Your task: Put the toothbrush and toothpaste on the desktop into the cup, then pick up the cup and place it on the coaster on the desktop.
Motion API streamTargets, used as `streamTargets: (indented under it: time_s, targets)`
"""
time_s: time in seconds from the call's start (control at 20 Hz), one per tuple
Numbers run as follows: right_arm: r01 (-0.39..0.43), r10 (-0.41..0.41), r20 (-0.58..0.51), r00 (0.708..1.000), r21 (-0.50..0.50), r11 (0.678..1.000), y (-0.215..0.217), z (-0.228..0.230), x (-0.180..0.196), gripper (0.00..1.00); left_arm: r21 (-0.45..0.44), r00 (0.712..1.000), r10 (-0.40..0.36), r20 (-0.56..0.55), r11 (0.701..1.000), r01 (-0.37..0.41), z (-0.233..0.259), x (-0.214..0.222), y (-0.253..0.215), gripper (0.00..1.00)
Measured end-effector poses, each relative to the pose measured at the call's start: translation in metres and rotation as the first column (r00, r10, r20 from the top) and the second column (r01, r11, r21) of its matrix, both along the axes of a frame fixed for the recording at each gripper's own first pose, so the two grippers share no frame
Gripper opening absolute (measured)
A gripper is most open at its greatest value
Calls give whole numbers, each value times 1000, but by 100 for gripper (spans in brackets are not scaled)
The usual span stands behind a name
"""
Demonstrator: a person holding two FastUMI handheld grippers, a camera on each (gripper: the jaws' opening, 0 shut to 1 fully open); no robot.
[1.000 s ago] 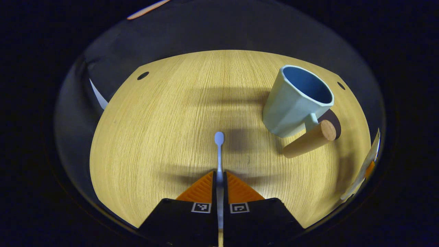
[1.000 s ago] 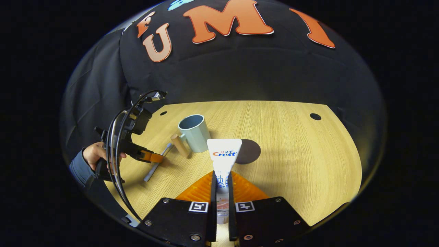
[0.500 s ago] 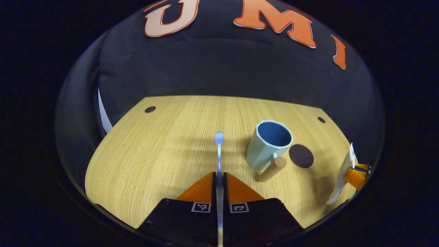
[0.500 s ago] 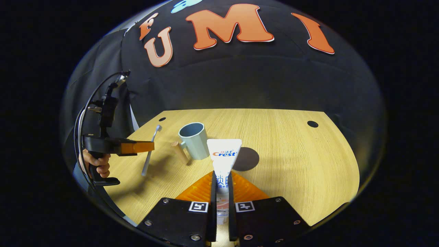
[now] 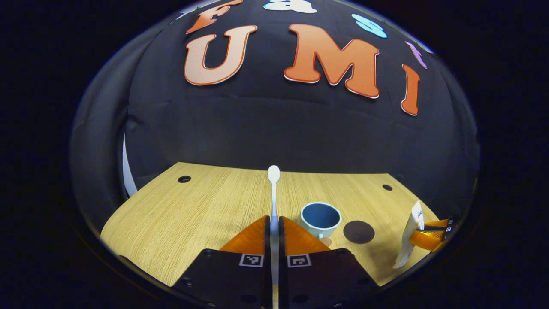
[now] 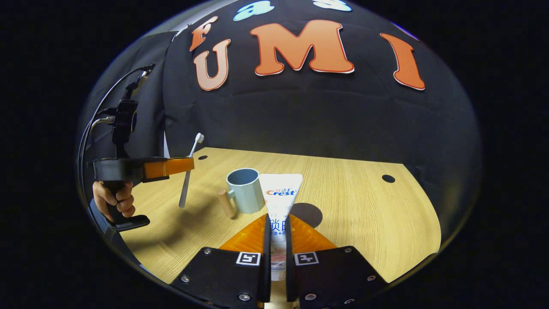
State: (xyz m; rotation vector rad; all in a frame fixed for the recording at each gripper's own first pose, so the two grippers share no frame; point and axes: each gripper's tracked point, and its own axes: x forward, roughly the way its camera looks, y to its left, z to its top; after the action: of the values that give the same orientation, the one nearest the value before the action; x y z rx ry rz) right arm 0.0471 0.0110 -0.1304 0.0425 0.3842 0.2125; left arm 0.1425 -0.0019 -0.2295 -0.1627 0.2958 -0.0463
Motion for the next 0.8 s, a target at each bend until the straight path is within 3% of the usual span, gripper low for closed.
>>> streamTargets:
  time_s: [0.4,0.55,0.8]
  targets:
    - [91,-93,93,991,33,995,-11,5,23,14,-22,969,16,248,1000,-11,52,39,-15,5]
    - [113,-117,134,984,37,993,-14,7,34,14,-31,952,16,307,999,-7,62,55,-20,6]
    - [142,-166,191,967,135,981,-21,15,64,15,-59,931,4,364,998,19,64,81,-32,5]
